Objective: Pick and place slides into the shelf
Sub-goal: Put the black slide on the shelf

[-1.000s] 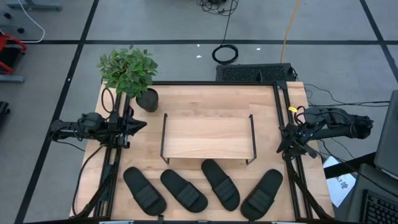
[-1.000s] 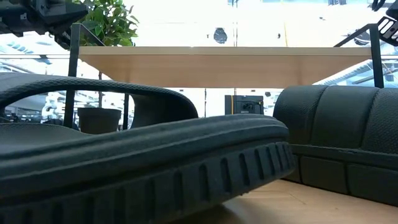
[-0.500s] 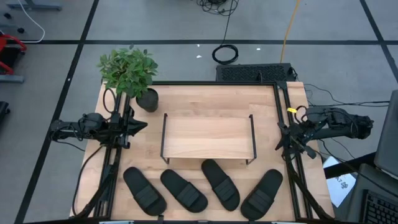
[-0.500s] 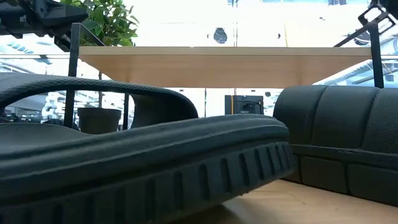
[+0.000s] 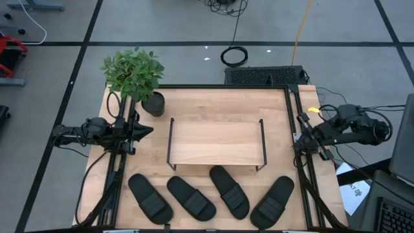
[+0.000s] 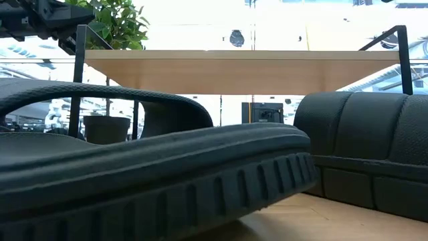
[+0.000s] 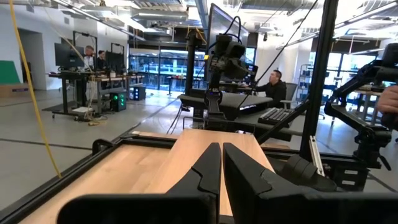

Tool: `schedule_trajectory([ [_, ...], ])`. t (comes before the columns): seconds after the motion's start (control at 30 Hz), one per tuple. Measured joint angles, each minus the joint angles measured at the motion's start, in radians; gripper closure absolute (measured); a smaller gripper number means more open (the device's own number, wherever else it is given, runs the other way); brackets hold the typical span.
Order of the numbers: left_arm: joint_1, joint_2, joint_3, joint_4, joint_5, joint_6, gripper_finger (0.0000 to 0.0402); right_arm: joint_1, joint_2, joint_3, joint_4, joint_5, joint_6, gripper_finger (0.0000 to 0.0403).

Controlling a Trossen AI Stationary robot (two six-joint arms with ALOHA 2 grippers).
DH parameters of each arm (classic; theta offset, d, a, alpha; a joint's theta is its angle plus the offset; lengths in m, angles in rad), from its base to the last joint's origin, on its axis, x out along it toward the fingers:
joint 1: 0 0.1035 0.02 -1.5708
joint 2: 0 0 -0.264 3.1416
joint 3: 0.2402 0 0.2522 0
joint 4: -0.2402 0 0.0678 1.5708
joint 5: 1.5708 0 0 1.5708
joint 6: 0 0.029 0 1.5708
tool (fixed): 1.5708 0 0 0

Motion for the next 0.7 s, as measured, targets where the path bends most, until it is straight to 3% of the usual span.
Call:
schedule_trajectory([
  [0.2,0.000,0.000,0.000,0.000,0.000,0.000,0.0380,0.000,0.000,0.000,0.043,0.143,0.051,0.0398],
  [0.5,0.000,0.000,0.000,0.000,-0.033,0.002,0.0380,0.000,0.000,-0.001,-0.027,0.290,-0.007,0.0403],
  [0.7,0.000,0.000,0.000,0.000,-0.041,0.002,0.0380,0.000,0.000,-0.001,-0.008,0.289,-0.006,0.0403],
])
